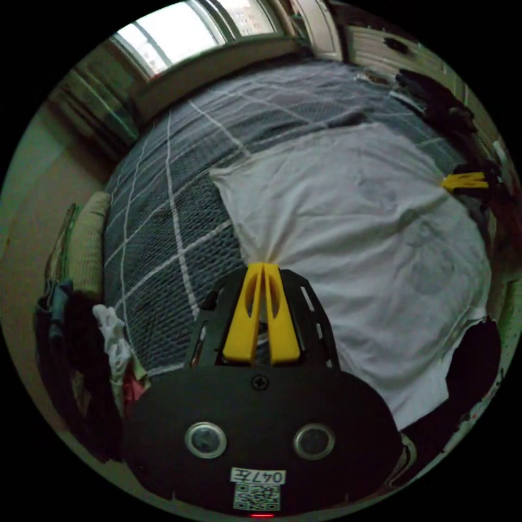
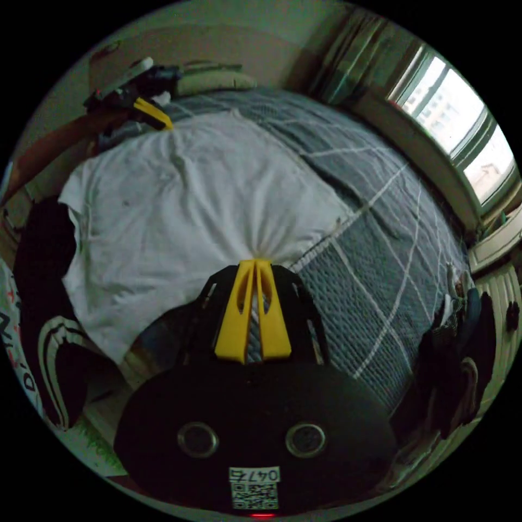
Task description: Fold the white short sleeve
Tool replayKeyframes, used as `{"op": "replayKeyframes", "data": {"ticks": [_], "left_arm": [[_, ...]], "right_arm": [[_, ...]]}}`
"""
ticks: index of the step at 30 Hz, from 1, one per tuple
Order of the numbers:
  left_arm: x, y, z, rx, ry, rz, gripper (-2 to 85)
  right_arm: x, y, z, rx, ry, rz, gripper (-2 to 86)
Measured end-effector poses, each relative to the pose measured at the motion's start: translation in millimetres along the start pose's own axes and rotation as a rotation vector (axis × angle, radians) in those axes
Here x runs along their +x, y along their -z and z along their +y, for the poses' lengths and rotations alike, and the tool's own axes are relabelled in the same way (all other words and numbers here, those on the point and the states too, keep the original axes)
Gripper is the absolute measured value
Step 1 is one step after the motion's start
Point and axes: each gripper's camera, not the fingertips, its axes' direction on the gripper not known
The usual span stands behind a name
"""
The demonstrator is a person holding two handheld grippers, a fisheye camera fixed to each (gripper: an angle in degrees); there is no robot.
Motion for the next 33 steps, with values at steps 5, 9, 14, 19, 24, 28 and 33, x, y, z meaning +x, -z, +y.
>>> {"op": "replayKeyframes", "data": {"ticks": [5, 9, 14, 19, 24, 28, 33], "left_arm": [[-74, 40, -11, 0.423, 0.045, 0.141, -0.8], [-107, 6, -76, 0.267, -0.033, 0.104, -0.7], [-149, -59, -121, 0.104, 0.000, 0.027, -0.1], [-192, -77, -113, 0.159, 0.106, 0.205, 7.3], [-227, -101, -104, 0.119, 0.181, 0.388, 6.9], [-227, -100, -96, 0.162, 0.100, 0.378, 0.7], [-240, -81, -94, 0.272, 0.123, 0.325, -0.3]], "right_arm": [[48, 16, 8, 0.226, -0.072, 0.008, -0.4], [106, -20, -28, 0.146, -0.084, -0.008, 0.2], [145, -85, -42, -0.010, -0.188, 0.095, 6.9], [162, -116, -24, 0.025, -0.250, -0.015, 4.9], [158, -120, -17, 0.037, -0.191, -0.028, 0.8], [142, -118, -15, 0.053, -0.106, 0.022, 0.1], [146, -104, -8, 0.135, -0.148, 0.080, 0.0]]}}
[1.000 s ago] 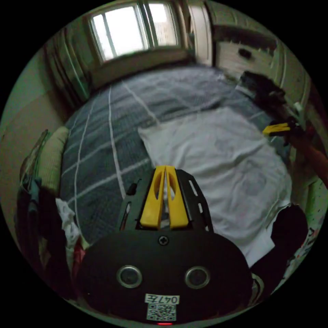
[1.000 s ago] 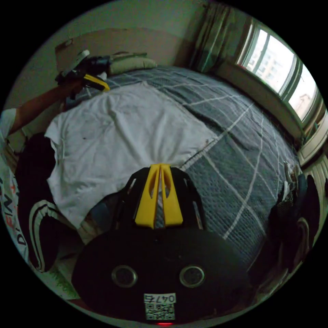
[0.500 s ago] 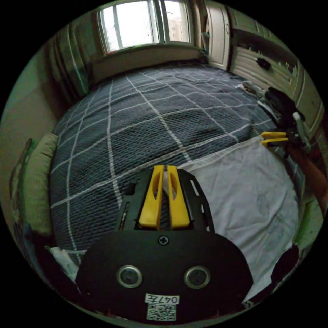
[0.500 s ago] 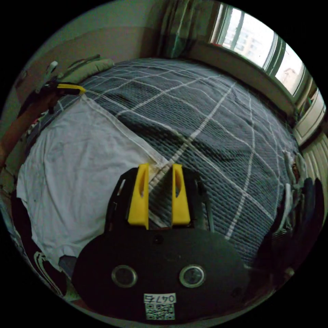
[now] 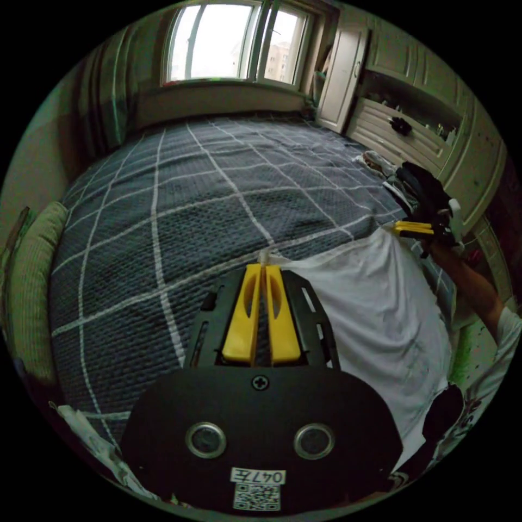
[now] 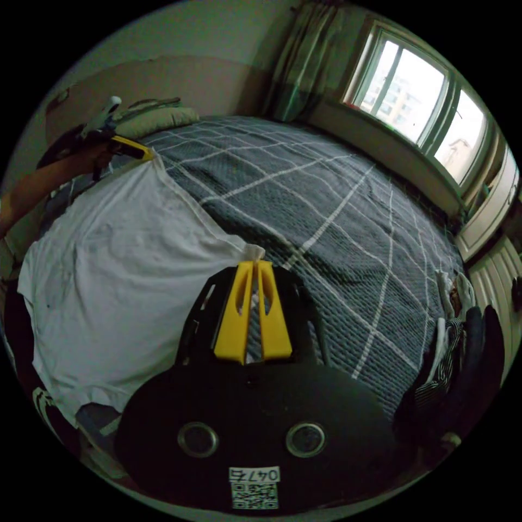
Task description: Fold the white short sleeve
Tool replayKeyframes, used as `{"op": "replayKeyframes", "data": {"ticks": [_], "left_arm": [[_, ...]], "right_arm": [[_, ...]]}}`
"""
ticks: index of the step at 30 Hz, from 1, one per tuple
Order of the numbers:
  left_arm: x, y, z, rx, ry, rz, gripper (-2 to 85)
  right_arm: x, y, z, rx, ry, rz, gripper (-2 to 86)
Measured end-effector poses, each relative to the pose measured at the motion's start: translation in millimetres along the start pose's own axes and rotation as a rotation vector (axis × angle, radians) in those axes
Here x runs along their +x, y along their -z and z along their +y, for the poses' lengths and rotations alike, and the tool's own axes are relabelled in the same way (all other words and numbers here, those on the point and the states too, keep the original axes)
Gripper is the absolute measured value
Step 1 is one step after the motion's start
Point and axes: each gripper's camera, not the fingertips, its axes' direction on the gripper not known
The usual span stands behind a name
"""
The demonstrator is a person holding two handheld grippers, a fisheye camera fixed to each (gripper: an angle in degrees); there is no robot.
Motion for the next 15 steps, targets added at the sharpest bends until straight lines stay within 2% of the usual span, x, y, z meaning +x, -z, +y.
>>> {"op": "replayKeyframes", "data": {"ticks": [5, 10, 13, 15], "left_arm": [[3, 7, -10, 0.054, -0.029, -0.143, -0.2], [4, -1, -4, 0.072, 0.002, -0.195, 1.0], [7, -20, 7, -0.022, 0.036, -0.281, 4.8], [5, -15, 16, -0.014, 0.095, -0.361, 6.0]], "right_arm": [[12, 2, -5, 0.022, -0.072, 0.036, 0.1], [10, 0, -10, 0.055, -0.105, 0.084, 0.3], [-1, -21, -12, -0.094, -0.095, 0.098, 2.1], [-6, -24, -11, -0.149, -0.122, 0.133, 3.9]]}}
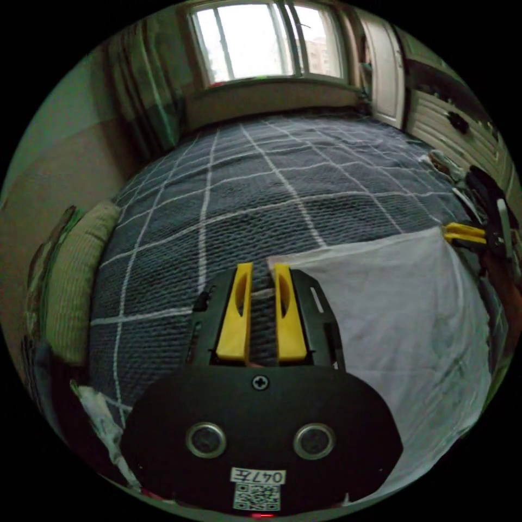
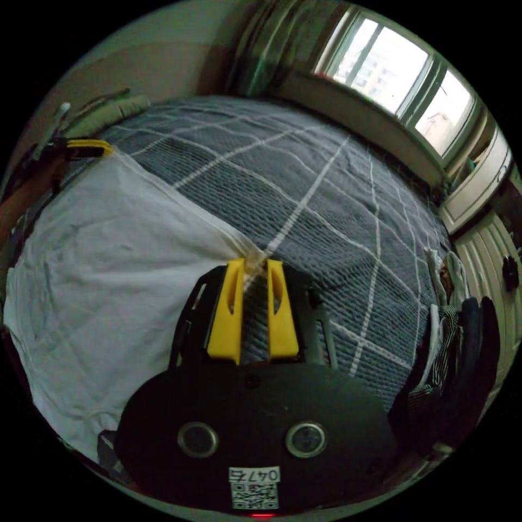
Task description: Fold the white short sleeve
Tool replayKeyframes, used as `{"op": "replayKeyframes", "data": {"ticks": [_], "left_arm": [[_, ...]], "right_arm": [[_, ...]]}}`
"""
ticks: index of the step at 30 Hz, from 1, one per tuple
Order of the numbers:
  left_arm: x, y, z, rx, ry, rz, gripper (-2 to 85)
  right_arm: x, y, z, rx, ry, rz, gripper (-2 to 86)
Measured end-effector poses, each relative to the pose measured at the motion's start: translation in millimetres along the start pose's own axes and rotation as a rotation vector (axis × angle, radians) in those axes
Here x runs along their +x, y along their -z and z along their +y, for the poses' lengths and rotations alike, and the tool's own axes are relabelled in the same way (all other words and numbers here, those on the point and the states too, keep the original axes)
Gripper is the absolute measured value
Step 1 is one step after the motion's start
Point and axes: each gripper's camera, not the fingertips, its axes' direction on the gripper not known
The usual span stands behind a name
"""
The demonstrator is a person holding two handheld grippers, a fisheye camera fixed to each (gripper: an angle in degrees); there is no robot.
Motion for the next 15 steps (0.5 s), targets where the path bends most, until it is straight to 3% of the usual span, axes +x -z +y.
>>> {"op": "replayKeyframes", "data": {"ticks": [3, 5, 8, 10, 15], "left_arm": [[-17, 35, 20, 0.071, 0.044, -0.041, 5.9], [-14, 80, 49, 0.128, -0.103, 0.114, 6.2], [19, 137, 108, 0.088, -0.370, 0.458, 11.0], [43, 169, 152, 0.097, -0.472, 0.519, 11.9], [102, 221, 246, 0.211, -0.680, 0.502, 9.2]], "right_arm": [[1, 25, 12, -0.002, -0.045, 0.054, 5.8], [-3, 53, 27, 0.024, -0.023, 0.073, 5.9], [-38, 125, 71, 0.257, 0.111, -0.179, 5.6], [-83, 176, 118, 0.370, 0.256, -0.415, 5.2], [-172, 230, 196, 0.394, 0.439, -0.518, 5.0]]}}
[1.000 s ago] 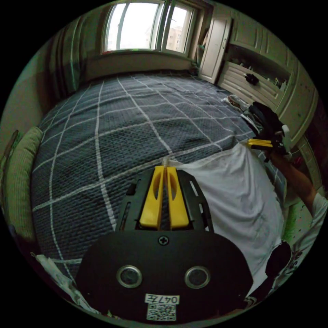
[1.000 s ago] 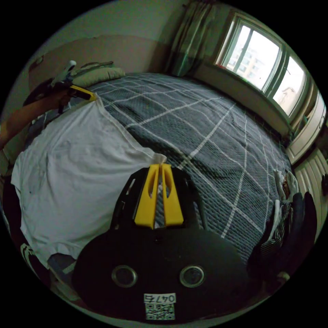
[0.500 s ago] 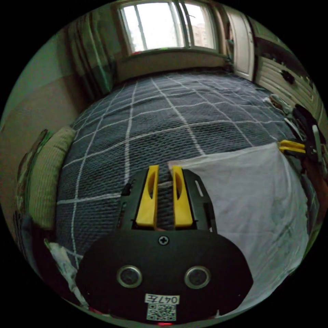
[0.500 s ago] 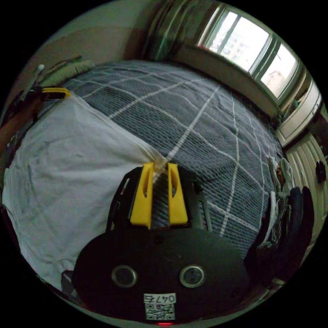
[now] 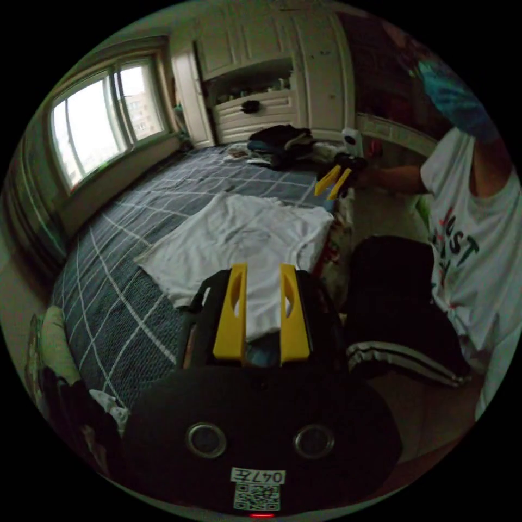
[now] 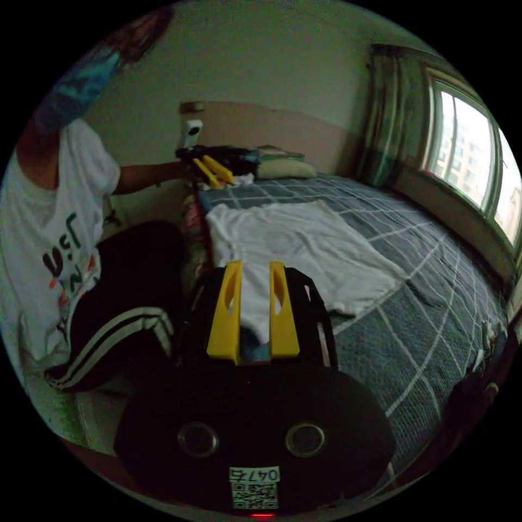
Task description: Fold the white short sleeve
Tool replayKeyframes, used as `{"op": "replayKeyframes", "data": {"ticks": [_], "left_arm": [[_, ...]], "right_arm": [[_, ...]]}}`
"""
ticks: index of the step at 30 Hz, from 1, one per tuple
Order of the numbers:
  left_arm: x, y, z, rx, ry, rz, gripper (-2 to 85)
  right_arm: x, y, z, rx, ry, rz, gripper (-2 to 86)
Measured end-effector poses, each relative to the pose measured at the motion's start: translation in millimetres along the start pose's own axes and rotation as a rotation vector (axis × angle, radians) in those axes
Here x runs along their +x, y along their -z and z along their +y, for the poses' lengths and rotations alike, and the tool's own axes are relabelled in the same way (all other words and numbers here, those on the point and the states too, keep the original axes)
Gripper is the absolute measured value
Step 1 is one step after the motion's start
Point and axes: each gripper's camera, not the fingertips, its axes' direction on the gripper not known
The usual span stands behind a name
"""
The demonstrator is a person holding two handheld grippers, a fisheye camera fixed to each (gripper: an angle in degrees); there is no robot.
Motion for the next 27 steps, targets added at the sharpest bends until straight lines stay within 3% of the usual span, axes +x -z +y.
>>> {"op": "replayKeyframes", "data": {"ticks": [6, 10, 16, 20, 27], "left_arm": [[58, -35, 13, -0.147, -0.078, 0.021, 8.3], [91, -42, 20, -0.206, -0.141, 0.007, 8.3], [138, -43, 20, -0.276, -0.217, -0.063, 9.3], [159, -56, 22, -0.290, -0.248, -0.182, 4.8], [177, -69, 16, -0.313, -0.277, -0.164, -0.4]], "right_arm": [[-69, -28, -8, -0.205, 0.072, 0.040, 6.3], [-100, -22, -21, -0.169, 0.133, 0.169, 5.1], [-128, -25, -32, -0.247, 0.187, 0.189, 3.9], [-141, -20, -37, -0.246, 0.196, 0.237, 2.7], [-159, -18, -47, -0.299, 0.223, 0.266, 0.3]]}}
